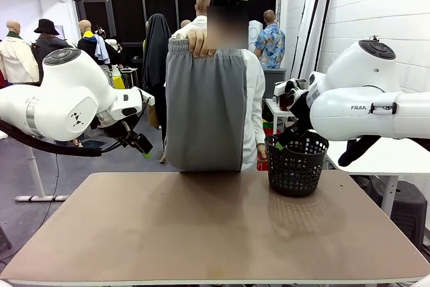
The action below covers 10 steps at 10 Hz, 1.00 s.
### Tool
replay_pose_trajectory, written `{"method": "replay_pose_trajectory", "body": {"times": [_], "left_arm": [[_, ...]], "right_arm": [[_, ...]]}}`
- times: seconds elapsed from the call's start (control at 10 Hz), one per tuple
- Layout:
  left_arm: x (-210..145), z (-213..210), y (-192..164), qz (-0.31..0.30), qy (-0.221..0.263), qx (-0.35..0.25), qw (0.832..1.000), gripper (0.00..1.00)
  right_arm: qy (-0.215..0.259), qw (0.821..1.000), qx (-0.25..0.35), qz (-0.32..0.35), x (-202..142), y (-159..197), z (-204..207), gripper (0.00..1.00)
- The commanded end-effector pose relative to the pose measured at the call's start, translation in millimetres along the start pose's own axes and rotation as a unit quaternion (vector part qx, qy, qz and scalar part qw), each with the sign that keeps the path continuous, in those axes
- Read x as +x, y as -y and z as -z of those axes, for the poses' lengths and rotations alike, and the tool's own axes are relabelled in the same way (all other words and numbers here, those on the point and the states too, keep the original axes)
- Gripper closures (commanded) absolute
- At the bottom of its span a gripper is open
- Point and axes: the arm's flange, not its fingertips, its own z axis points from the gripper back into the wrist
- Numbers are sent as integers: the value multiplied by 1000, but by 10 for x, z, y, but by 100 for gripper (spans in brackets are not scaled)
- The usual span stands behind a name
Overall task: Fold the training pants.
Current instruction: Grab both ends of the Training pants handed by a person.
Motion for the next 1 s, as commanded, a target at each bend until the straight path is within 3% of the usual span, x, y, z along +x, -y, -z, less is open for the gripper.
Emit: {"method": "replay_pose_trajectory", "body": {"times": [0.0, 0.2, 0.7, 0.9], "left_arm": [[6, -6, -1, -5, 4, -2, 1000, 0], [10, 4, 5, 17, -5, -6, 1000, 0], [84, -154, -129, 183, -75, -25, 980, 0], [104, -30, -219, 218, -88, -38, 971, 0]], "right_arm": [[0, 1000, 1, 0, 1, -2, 1, 0], [0, 1000, 0, 0, 0, 0, 0, 0], [-29, 984, 10, -176, 48, 169, 19, 0], [-24, 974, 29, -223, 42, 236, 128, 0]]}}
